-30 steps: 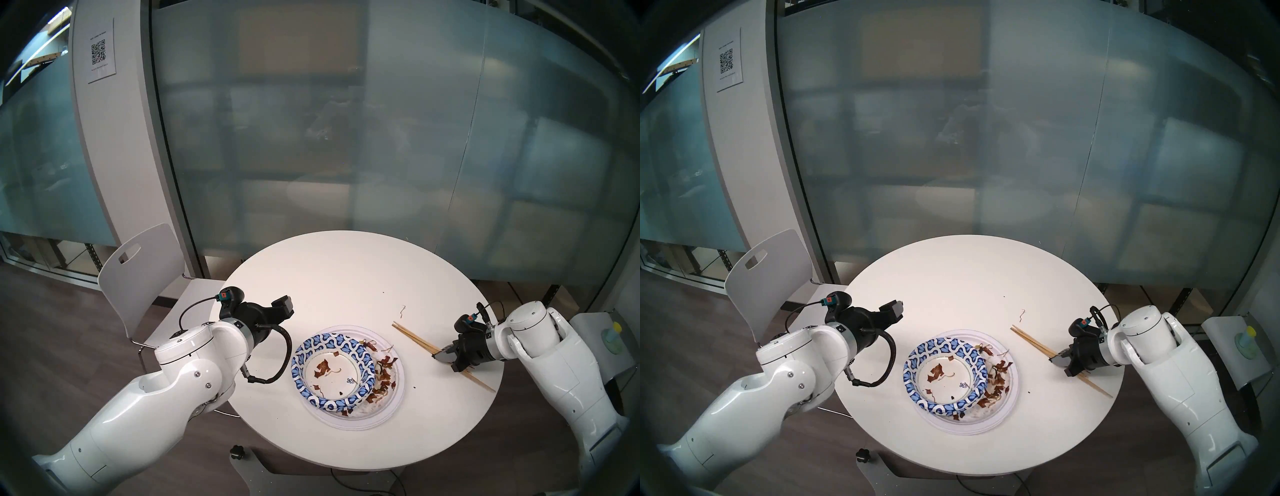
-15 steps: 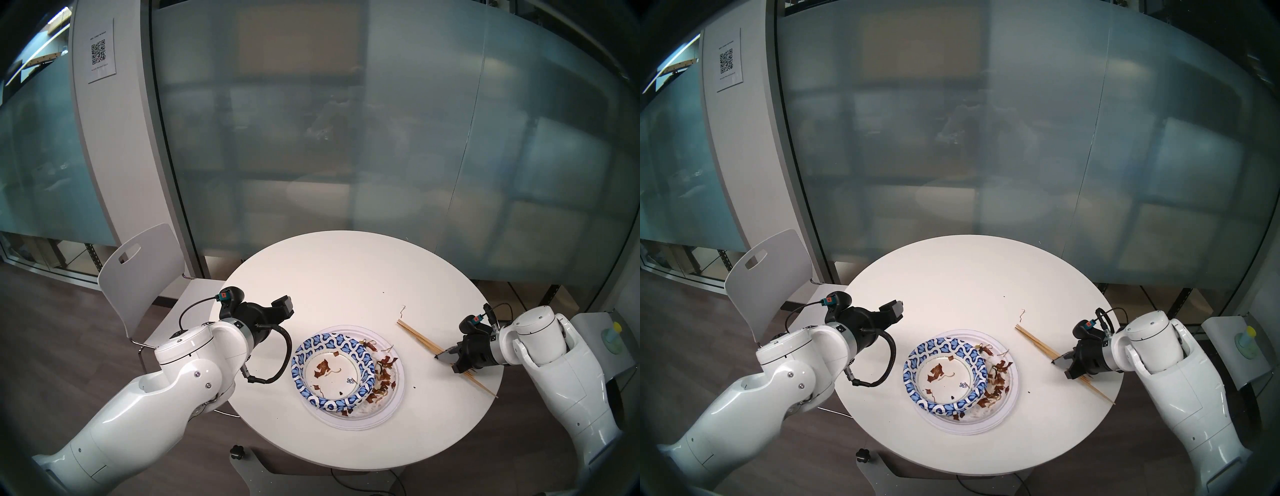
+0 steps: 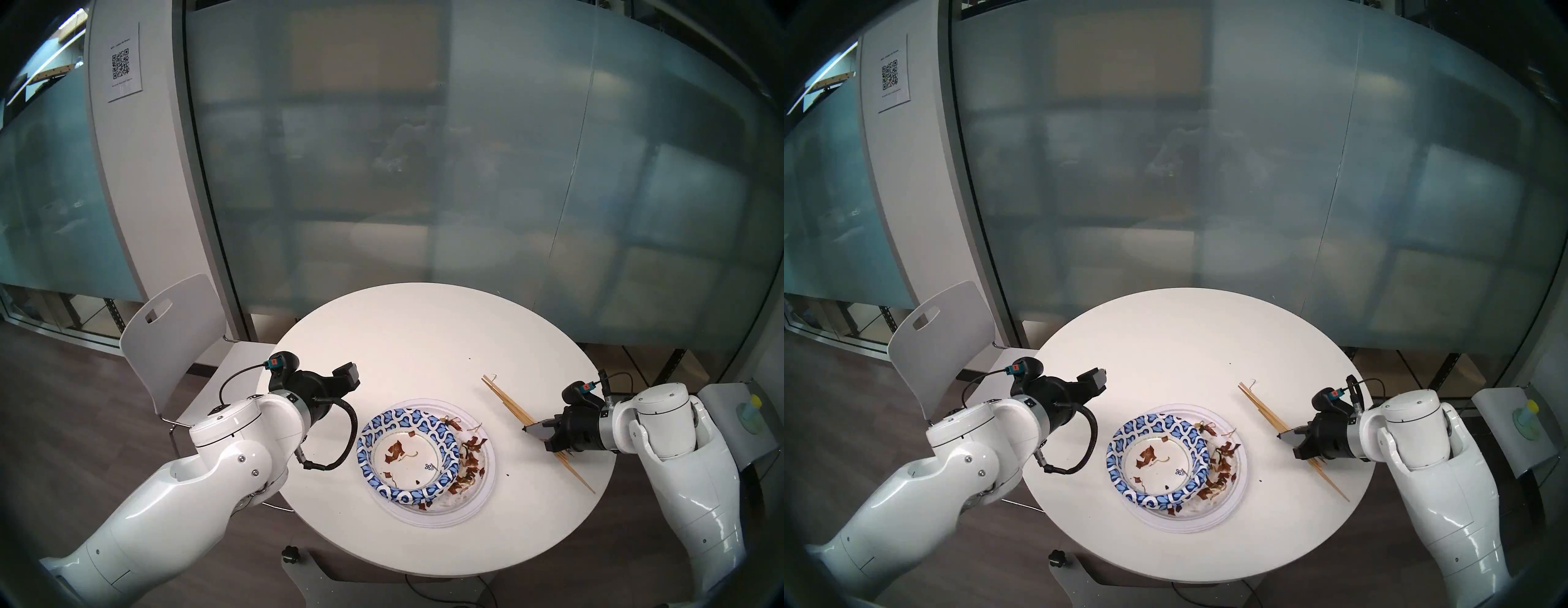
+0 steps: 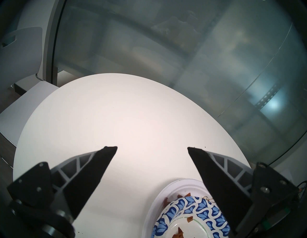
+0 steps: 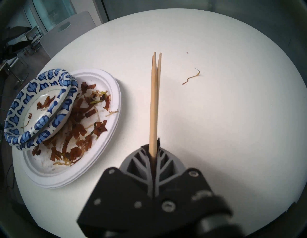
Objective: Stack the plates into one stack
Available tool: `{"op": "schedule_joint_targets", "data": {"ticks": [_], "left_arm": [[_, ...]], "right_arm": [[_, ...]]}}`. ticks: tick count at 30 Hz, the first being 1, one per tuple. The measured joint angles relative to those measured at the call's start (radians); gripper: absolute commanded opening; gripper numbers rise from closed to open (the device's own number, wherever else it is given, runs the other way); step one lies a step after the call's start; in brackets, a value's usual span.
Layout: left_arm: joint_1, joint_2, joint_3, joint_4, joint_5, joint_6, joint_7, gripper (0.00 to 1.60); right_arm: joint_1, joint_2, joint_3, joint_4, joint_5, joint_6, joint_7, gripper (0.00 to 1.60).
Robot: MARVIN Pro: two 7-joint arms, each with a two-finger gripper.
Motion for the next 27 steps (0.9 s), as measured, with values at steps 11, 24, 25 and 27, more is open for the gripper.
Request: {"op": "schedule_joint_targets", "data": {"ticks": [11, 24, 25, 27], "left_arm": [[0.000, 0.000, 0.000, 0.000, 0.000, 0.000, 0.000, 1.60], [0.000, 0.000, 0.000, 0.000, 0.000, 0.000, 0.000, 1.60], [0.000, 0.000, 0.000, 0.000, 0.000, 0.000, 0.000, 1.60], [0.000, 0.000, 0.000, 0.000, 0.000, 0.000, 0.000, 1.60]], "right_arm": [[-0.109, -0.143, 0.068, -0.167, 0.081, 0.049, -0.103, 0.00], [-0.202, -0.275, 0.093, -0.285, 0.176, 0.068, -0.244, 0.00], [-0.209, -0.290, 0.094, -0.297, 0.184, 0.067, -0.259, 0.00], [-0.220, -0.311, 0.091, -0.312, 0.198, 0.064, -0.281, 0.00]]}}
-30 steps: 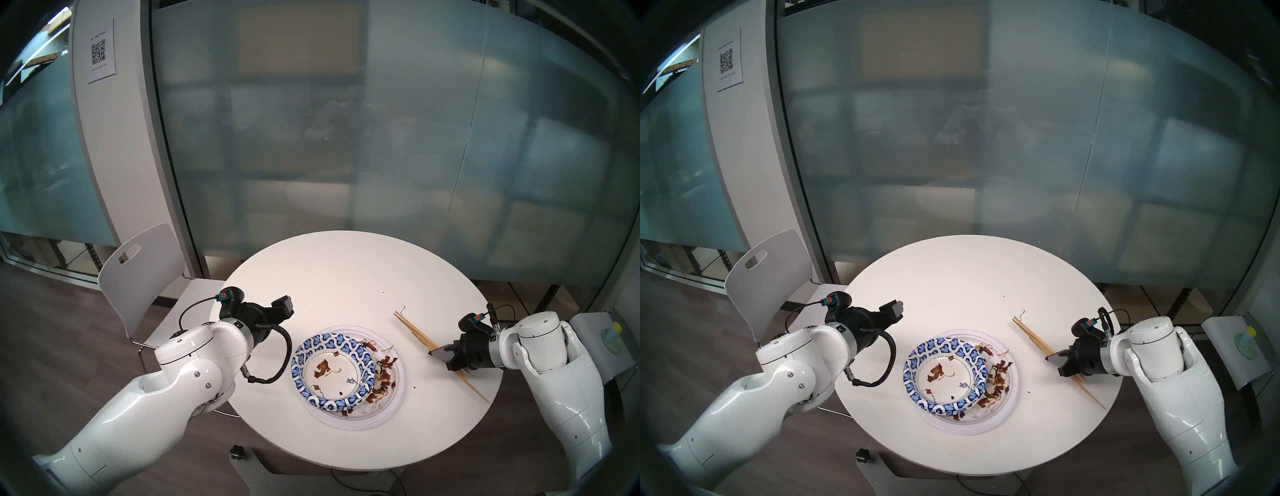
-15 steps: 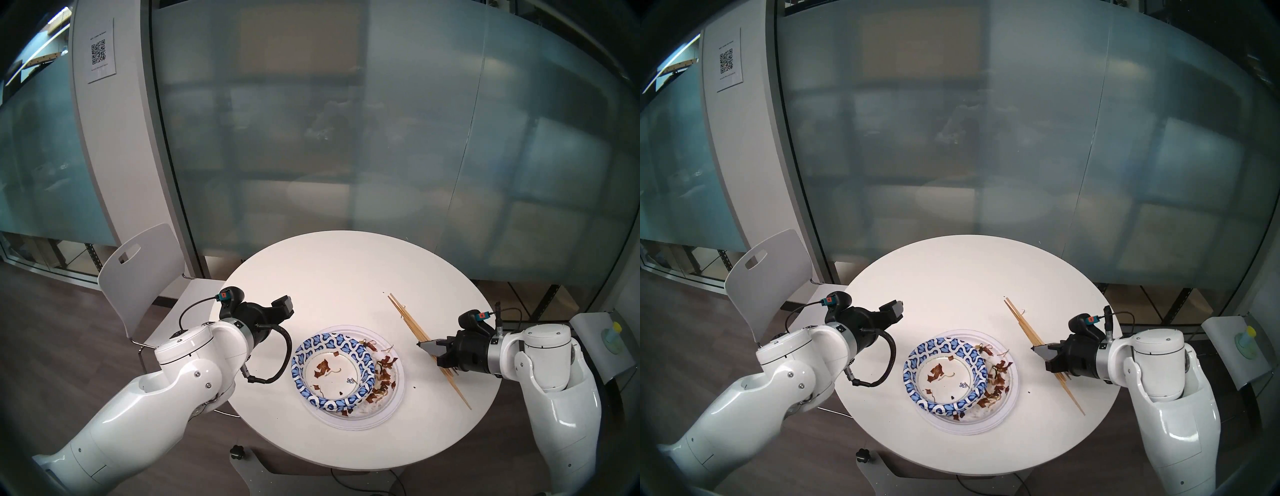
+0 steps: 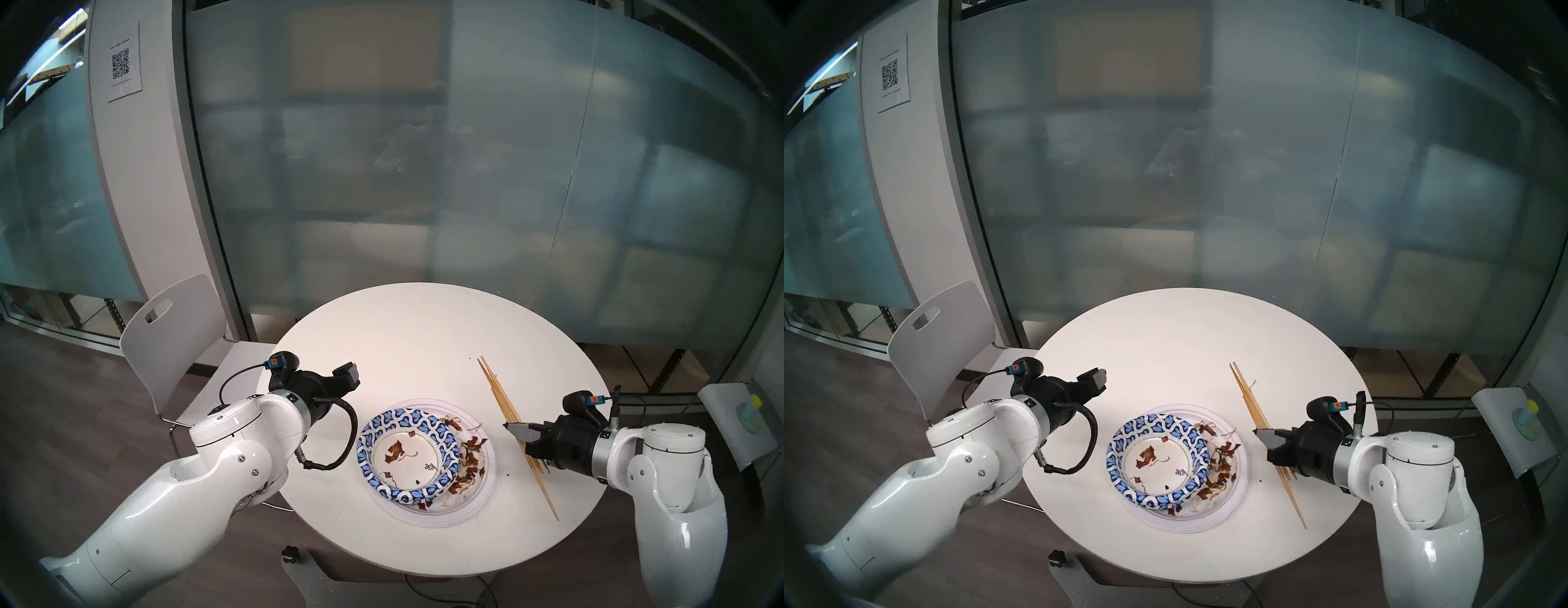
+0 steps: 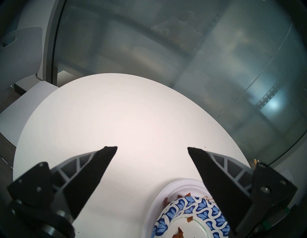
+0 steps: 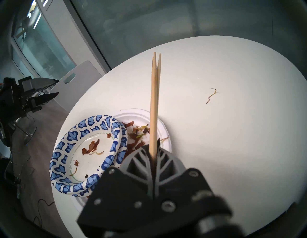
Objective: Stack the plates into one stack
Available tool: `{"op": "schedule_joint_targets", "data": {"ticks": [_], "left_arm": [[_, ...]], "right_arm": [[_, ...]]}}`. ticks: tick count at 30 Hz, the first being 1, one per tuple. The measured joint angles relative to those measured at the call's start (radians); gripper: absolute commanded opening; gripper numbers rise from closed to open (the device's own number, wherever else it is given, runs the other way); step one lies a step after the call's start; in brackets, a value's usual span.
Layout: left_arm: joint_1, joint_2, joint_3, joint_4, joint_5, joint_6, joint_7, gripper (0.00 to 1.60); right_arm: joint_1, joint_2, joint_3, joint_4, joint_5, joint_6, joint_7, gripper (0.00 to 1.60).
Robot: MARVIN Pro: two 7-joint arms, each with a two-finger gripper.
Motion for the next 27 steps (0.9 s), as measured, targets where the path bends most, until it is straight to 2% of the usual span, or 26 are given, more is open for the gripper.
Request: {"op": "schedule_joint_targets", "data": {"ticks": [13, 27], "left_arm": [[0.000, 0.000, 0.000, 0.000, 0.000, 0.000, 0.000, 1.60], [0.000, 0.000, 0.000, 0.000, 0.000, 0.000, 0.001, 1.60]], "right_arm": [[-0.055, -0.149, -0.095, -0.015, 0.041, -0.051, -0.160, 0.00], [-0.026, -0.254, -0.129, 0.061, 0.063, -0.063, -0.246, 0.00]]}}
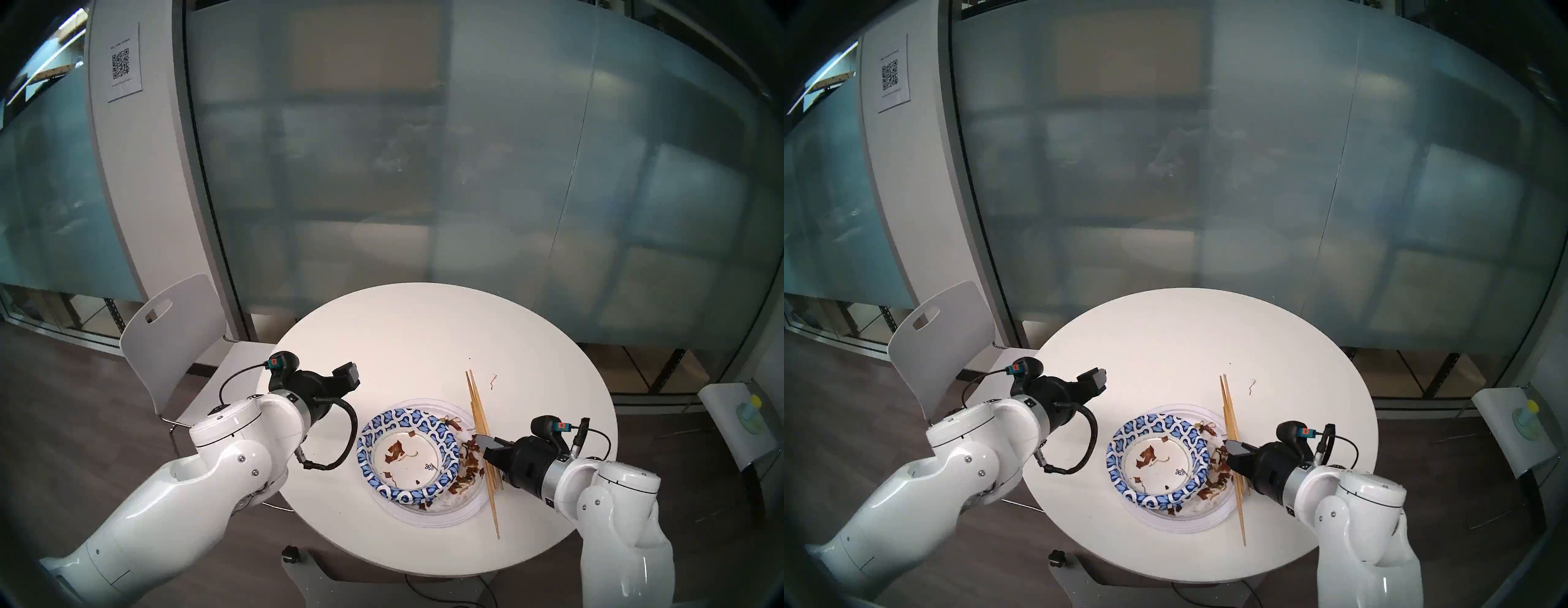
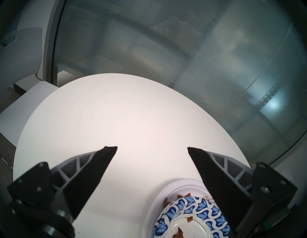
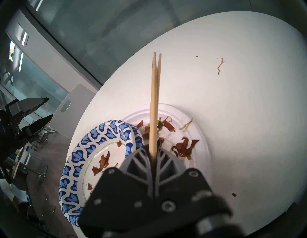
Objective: Stack the plates into one stack
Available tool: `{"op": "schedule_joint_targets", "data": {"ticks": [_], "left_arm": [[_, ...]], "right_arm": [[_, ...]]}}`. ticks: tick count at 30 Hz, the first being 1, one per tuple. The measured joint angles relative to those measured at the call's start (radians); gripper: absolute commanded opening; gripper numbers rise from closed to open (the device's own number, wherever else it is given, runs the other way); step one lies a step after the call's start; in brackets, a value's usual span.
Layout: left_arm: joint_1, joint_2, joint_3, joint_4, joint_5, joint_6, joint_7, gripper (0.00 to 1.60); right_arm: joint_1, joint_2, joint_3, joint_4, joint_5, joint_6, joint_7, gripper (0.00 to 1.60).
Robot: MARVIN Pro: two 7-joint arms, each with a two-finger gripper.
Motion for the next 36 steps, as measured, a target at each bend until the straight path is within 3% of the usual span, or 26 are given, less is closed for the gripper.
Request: {"op": "schedule_joint_targets", "data": {"ticks": [9, 21, 36], "left_arm": [[0.000, 0.000, 0.000, 0.000, 0.000, 0.000, 0.000, 1.60], [0.000, 0.000, 0.000, 0.000, 0.000, 0.000, 0.000, 1.60], [0.000, 0.000, 0.000, 0.000, 0.000, 0.000, 0.000, 1.60]], "right_arm": [[0.012, -0.023, -0.028, 0.023, -0.001, -0.005, -0.035, 0.00], [0.035, 0.000, -0.050, 0.053, -0.049, 0.005, -0.072, 0.00], [0.087, 0.012, -0.060, 0.095, -0.056, 0.029, -0.072, 0.00]]}}
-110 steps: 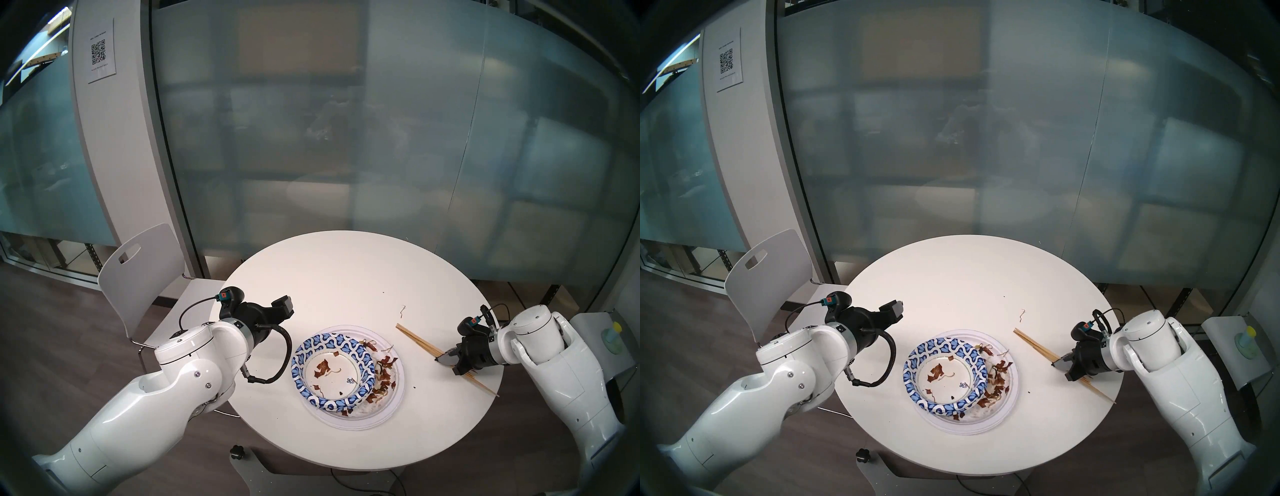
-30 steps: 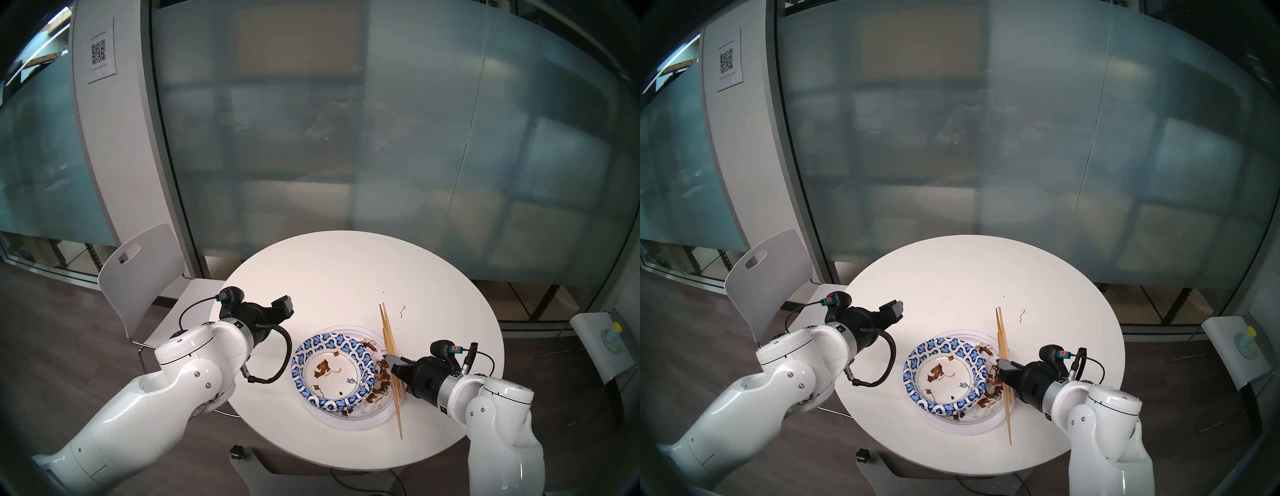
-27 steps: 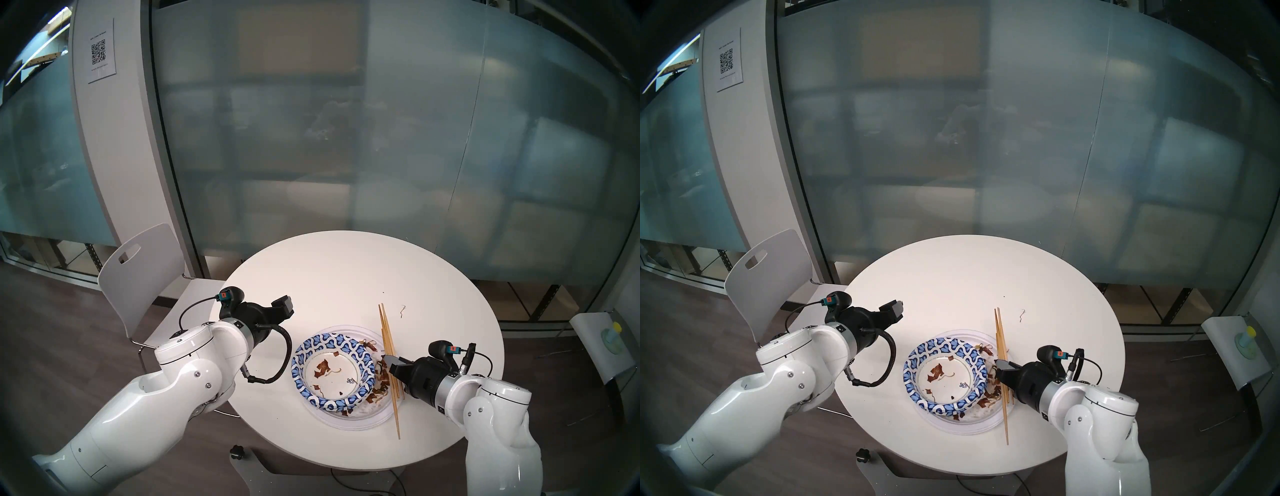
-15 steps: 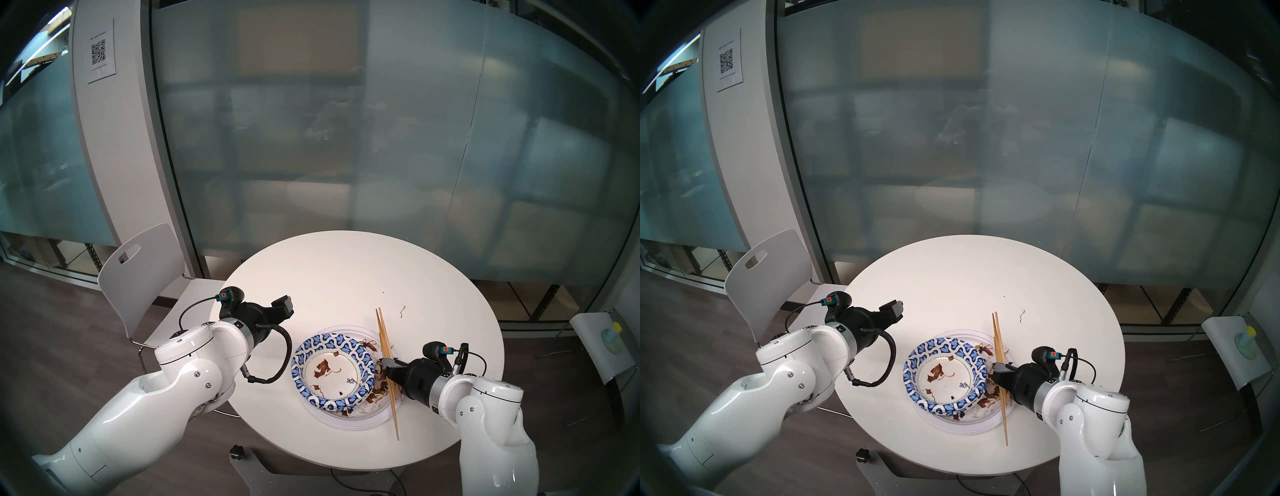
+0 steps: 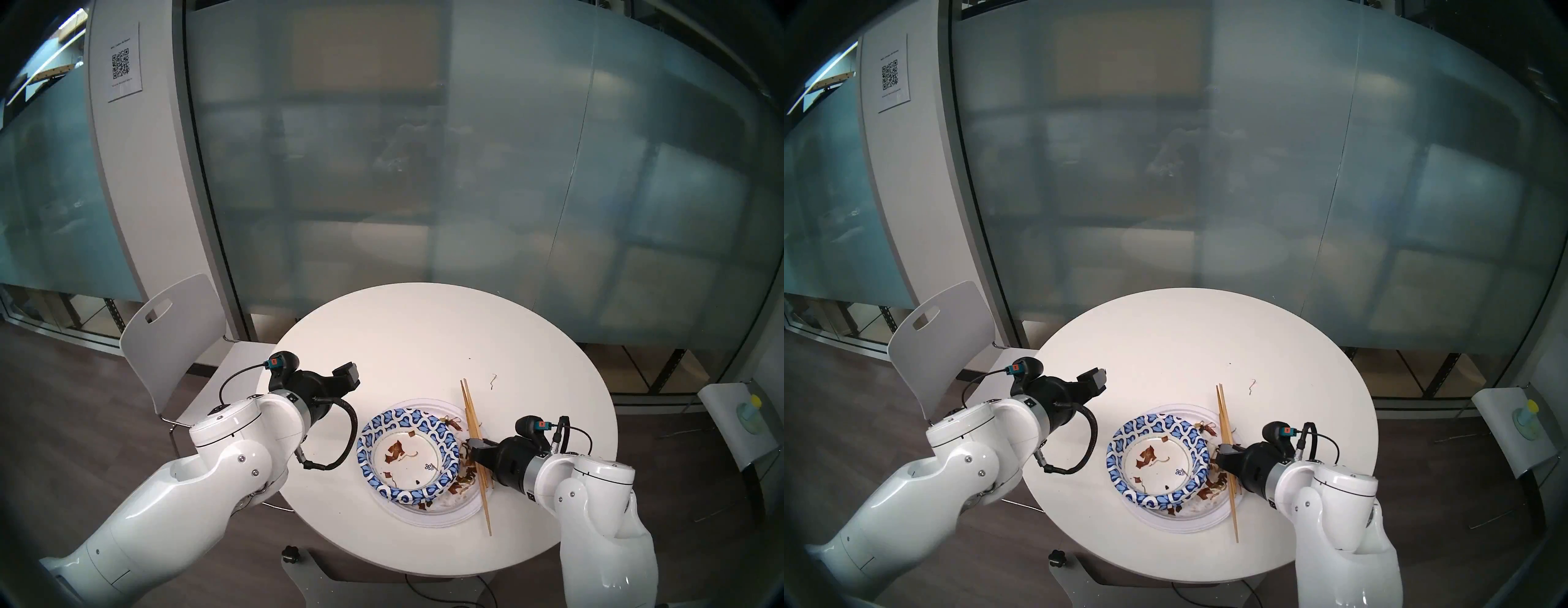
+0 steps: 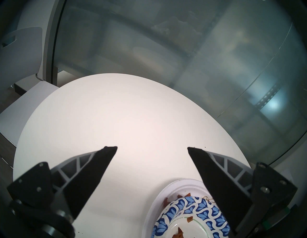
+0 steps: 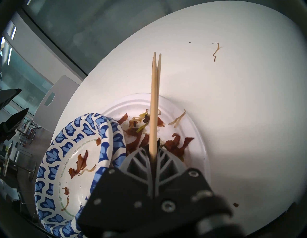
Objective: Stack the plates into one stack
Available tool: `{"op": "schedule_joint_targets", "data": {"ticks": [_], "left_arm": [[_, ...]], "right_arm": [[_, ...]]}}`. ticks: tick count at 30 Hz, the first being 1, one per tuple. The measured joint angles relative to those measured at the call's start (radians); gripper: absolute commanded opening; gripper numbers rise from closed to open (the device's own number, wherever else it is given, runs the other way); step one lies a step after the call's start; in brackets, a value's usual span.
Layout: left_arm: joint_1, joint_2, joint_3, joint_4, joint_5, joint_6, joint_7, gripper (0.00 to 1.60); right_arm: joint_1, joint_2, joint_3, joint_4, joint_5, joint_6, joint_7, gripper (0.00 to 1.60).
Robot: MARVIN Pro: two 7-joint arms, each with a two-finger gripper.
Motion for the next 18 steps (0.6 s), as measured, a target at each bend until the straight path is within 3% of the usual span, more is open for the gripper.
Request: {"op": "schedule_joint_targets", "data": {"ticks": [11, 18], "left_arm": [[0.000, 0.000, 0.000, 0.000, 0.000, 0.000, 0.000, 1.60], [0.000, 0.000, 0.000, 0.000, 0.000, 0.000, 0.000, 1.60]], "right_arm": [[0.059, 0.016, -0.010, 0.025, 0.001, 0.067, -0.002, 0.00], [0.088, 0.043, -0.020, 0.032, -0.005, 0.071, -0.001, 0.00]]}}
